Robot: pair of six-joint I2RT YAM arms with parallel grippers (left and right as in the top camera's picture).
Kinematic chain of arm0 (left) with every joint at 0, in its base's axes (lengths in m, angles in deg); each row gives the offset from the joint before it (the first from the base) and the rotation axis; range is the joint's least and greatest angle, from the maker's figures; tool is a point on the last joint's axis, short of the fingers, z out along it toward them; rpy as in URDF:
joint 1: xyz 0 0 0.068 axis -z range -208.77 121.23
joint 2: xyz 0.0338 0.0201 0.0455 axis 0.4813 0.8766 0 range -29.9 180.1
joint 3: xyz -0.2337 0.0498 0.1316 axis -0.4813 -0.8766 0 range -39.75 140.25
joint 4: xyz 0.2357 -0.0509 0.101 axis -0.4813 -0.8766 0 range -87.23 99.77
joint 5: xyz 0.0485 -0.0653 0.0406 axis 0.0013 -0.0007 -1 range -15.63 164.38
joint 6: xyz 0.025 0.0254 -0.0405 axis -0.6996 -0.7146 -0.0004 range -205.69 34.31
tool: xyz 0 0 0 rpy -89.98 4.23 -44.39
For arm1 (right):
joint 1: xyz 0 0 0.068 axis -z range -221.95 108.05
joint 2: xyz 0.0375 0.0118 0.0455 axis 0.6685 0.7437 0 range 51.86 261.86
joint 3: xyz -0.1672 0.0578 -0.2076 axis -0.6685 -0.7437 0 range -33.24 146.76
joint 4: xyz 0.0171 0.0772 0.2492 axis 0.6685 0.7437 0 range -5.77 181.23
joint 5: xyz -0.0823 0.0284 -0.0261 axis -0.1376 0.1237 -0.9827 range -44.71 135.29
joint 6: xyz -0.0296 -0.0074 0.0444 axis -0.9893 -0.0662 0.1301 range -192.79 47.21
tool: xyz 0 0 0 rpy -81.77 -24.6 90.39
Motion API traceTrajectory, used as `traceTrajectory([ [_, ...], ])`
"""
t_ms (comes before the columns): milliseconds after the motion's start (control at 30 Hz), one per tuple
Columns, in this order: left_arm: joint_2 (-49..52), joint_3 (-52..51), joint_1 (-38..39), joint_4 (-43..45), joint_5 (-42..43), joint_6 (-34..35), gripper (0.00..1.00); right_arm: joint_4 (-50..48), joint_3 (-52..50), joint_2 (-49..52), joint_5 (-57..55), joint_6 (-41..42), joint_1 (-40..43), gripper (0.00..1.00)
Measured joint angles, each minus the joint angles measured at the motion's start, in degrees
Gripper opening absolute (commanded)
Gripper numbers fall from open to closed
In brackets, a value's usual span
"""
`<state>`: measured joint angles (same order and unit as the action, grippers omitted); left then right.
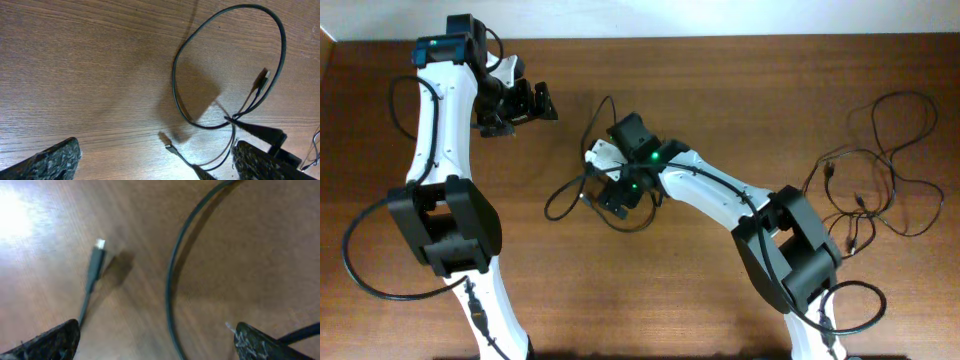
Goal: Untangle cables
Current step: 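Bring the right gripper back to the center cables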
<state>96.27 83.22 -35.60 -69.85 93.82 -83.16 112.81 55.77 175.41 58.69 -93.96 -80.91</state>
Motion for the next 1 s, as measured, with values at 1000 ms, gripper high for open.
traceTrajectory([
  [1000, 0.00, 0.00, 0.00, 0.02, 0.00, 0.00, 0.99, 0.70, -0.04, 1.11, -4.59, 3.43, 2.67, 0.96],
])
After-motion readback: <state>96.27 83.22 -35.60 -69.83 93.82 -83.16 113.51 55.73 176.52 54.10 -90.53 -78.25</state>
